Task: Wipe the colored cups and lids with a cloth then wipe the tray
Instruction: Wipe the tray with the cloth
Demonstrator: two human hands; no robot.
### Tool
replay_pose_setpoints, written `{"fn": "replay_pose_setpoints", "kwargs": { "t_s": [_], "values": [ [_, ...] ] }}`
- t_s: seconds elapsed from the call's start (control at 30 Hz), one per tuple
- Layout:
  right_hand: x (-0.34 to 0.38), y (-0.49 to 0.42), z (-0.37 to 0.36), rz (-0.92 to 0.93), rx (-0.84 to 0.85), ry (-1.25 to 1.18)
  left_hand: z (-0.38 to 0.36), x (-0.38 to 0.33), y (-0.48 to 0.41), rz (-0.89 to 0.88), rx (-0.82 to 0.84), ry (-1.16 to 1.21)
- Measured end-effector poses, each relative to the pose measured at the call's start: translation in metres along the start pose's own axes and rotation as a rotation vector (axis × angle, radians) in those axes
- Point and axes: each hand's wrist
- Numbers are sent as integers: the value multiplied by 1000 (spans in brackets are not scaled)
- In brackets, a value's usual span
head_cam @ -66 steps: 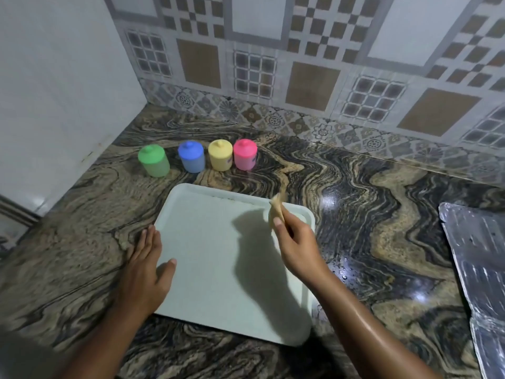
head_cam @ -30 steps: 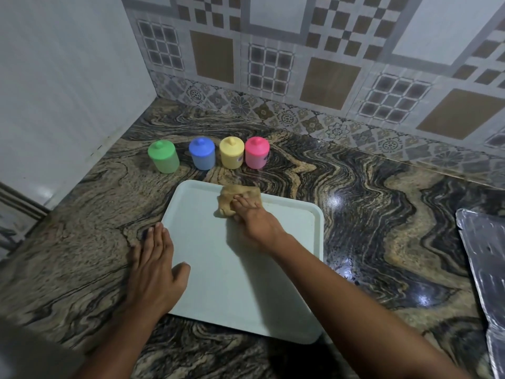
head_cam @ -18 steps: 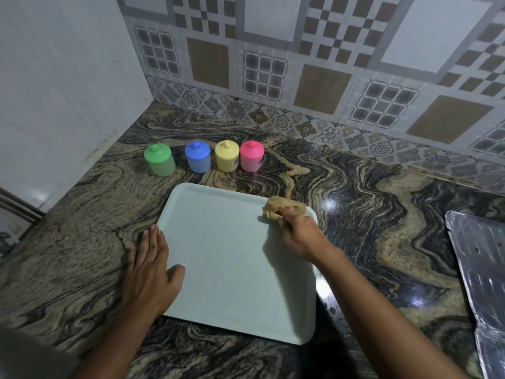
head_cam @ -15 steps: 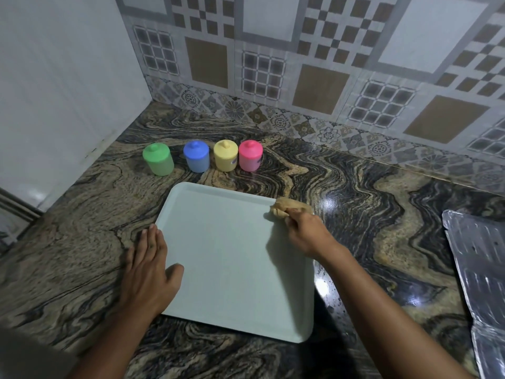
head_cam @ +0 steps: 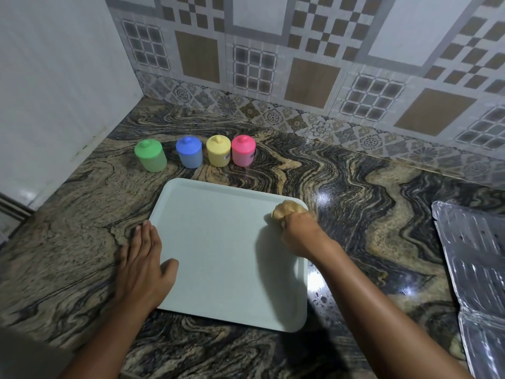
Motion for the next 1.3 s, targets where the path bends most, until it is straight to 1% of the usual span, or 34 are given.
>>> {"fn": "replay_pose_setpoints", "kwargs": {
  "t_s": [0.1, 0.17, 0.23, 0.33, 0.4, 0.53, 0.6, 0.7, 0.77, 0.83, 0.9, 0.93, 1.0, 1.03, 1.1, 1.13, 1.2, 1.23, 1.3],
  "values": [
    [-1, 22, -14, 72, 35, 95, 0, -1, -1, 5, 0, 2],
    [-7, 39, -28, 109, 59, 110, 0, -1, -2, 8, 5, 4],
    [-13, 59, -41, 153, 74, 75, 1, -1, -1, 11, 3, 14],
    [-21, 95, -54, 223, 146, 79, 3, -2, -1, 12, 1, 18],
    [-22, 120, -58, 225, 191, 55, 4, -3, -1, 14, 0, 18],
    [-20, 156, -66, 283, 317, 121, 4, -2, 1, 19, 8, 20],
    [-17, 165, -65, 297, 341, 121, 5, -3, 2, 23, 6, 25],
    [-21, 170, -68, 317, 331, 48, 6, -5, 1, 20, 3, 30],
    [-29, 167, -70, 354, 288, -53, 5, -4, 1, 10, 2, 41],
    [-38, 159, -59, 355, 253, -253, 4, -2, 1, -6, 6, 73],
    [-43, 143, -35, 278, 290, -410, 3, 2, -1, -11, 3, 148],
    [-45, 136, -24, 209, 328, -524, 2, 2, -2, -10, 0, 198],
    [-43, 125, -10, 23, 406, -891, 7, 2, -1, 41, -16, 366],
    [-42, 120, -10, -70, 422, -1073, 12, 0, 0, 103, -28, 504],
    [-36, 112, -11, -201, 407, -1303, 26, 0, 3, 276, -52, 794],
    [-33, 106, -13, -224, 392, -1376, 33, 3, 4, 333, -59, 878],
    [-27, 94, -13, -216, 342, -1496, 45, 16, 7, 328, -35, 870],
    [-22, 86, -12, -188, 288, -1490, 49, 24, 10, 297, 1, 812],
    [-4, 64, -15, -75, 127, -1374, 56, 40, 17, 239, 122, 643]
  ]
}}
Point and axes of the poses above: each hand's wrist, its own y-axis away from the middle knuckle, its own z-axis out of the back of the hand, x = y × z, and after that the axes turned 12 degrees about -x, right-handed
